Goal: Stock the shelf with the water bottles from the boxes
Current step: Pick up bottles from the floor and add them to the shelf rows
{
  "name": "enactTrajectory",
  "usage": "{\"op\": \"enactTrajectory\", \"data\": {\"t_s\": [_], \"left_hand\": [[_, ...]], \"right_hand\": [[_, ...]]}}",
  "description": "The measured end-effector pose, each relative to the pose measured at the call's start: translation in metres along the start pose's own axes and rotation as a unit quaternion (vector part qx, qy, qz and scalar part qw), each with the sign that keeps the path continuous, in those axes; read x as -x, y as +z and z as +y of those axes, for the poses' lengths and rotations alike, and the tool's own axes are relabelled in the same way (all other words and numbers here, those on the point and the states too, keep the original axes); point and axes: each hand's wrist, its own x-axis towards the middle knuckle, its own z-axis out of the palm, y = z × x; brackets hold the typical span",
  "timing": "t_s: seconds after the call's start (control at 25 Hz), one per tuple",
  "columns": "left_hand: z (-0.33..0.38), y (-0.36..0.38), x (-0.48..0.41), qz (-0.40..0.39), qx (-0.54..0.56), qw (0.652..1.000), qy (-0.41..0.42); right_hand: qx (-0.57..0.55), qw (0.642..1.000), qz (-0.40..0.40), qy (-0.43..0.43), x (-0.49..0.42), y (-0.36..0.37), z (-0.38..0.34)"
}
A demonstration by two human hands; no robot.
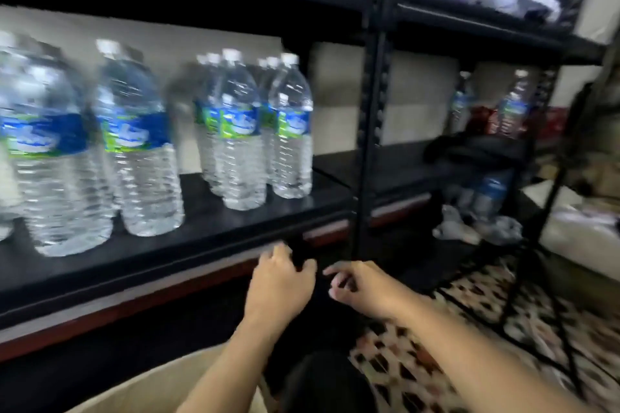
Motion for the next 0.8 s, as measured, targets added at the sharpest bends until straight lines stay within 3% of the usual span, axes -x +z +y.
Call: {"op": "enactTrajectory", "data": {"t_s": [0.16, 0.28, 0.48, 0.8], "left_hand": [[0.066, 0.132, 0.049, -0.151, 0.030, 0.984, 0.092], [0.073, 0.230, 0.101, -0.254, 0.019, 0.964, 0.075], [0.018, 0.333, 0.167, -0.401, -0.106, 0.904, 0.104], [-0.069, 0.405, 0.178, -0.534, -0.241, 0.801, 0.124]], "right_hand": [[0.033, 0.989, 0.045, 0.136, 0.103, -0.031, 0.109], [0.055, 0.964, 0.029, 0.259, 0.177, -0.031, 0.184], [-0.008, 0.907, -0.006, 0.421, 0.263, 0.019, 0.286], [-0.068, 0.840, -0.047, 0.536, 0.303, 0.099, 0.366]]}}
